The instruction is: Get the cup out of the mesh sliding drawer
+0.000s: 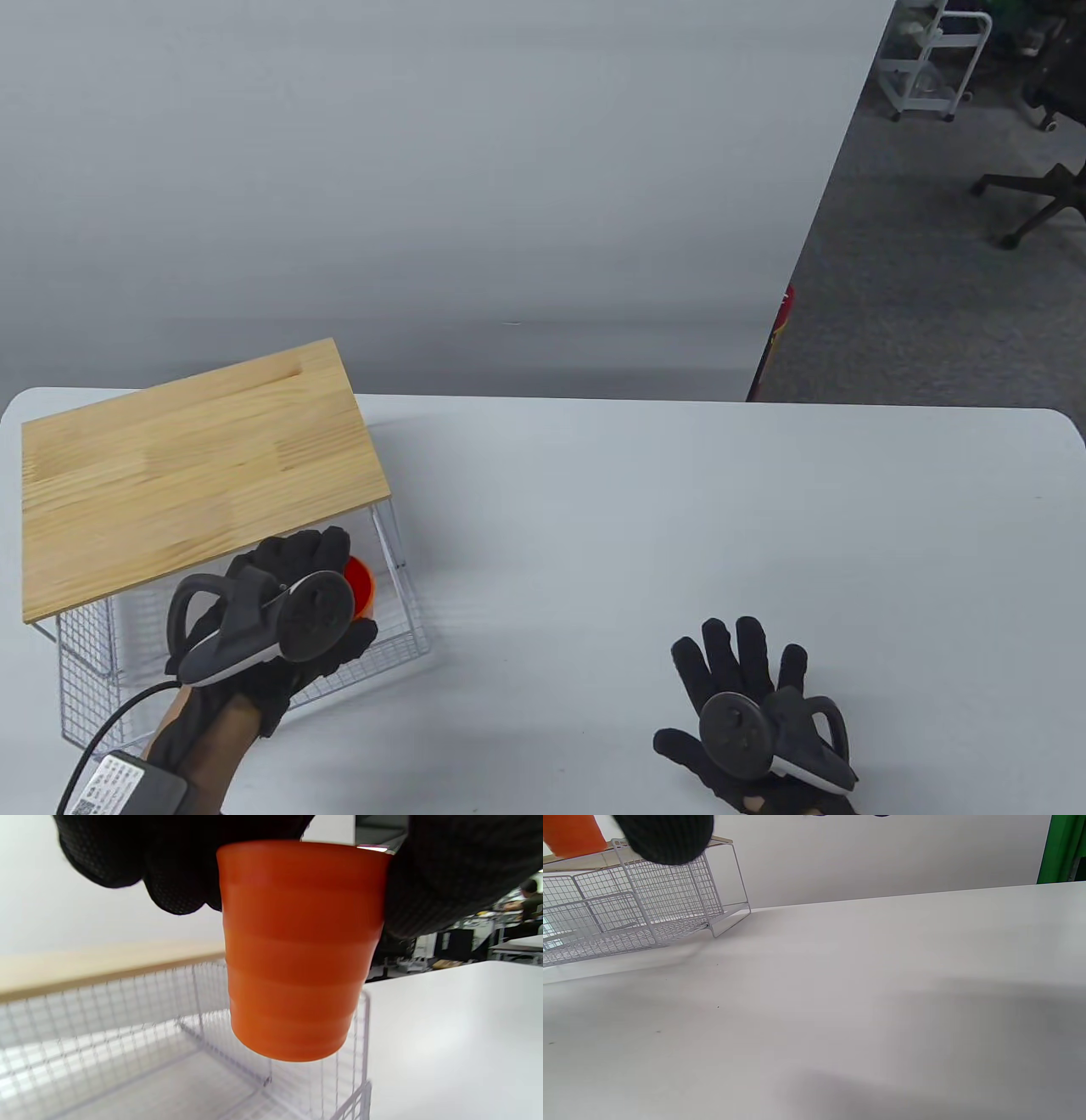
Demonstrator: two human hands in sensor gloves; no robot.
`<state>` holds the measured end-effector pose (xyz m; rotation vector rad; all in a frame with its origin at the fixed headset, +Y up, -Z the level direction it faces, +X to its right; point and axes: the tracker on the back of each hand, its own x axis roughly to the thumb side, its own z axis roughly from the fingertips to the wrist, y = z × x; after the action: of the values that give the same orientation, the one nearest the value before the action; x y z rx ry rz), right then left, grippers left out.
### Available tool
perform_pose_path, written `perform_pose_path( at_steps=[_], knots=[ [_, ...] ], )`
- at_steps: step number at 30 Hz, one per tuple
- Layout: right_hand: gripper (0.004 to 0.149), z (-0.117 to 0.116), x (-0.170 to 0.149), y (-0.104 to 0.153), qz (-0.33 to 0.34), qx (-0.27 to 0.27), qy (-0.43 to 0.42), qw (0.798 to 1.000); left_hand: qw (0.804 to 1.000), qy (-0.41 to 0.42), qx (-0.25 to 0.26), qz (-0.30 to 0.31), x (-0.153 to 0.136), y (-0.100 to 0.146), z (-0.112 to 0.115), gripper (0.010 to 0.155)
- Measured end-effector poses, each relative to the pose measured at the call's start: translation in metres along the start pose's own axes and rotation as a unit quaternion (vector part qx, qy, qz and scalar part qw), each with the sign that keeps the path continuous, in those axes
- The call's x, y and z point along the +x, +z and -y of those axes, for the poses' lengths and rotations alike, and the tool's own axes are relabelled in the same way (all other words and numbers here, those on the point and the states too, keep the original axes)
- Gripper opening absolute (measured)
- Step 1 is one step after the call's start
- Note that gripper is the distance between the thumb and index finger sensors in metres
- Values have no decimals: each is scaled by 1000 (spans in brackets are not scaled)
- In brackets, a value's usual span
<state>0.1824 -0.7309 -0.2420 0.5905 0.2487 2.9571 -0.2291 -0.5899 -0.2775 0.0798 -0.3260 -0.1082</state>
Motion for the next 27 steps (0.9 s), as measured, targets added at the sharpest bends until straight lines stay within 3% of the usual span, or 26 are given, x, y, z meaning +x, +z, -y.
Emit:
perform_pose_path(
  at_steps=[6,11,21,27],
  knots=[
    [90,0,0,0,-2,1,1,1000,998,15,54,33,19,13,-30,101],
    [90,0,0,0,-4,3,1,1000,995,16,67,76,48,15,-29,101],
    [89,0,0,-1,-4,9,3,1000,988,52,14,142,105,-4,46,99],
    [90,1,0,-1,-3,7,3,1000,985,83,-15,151,121,-11,83,99]
  ],
)
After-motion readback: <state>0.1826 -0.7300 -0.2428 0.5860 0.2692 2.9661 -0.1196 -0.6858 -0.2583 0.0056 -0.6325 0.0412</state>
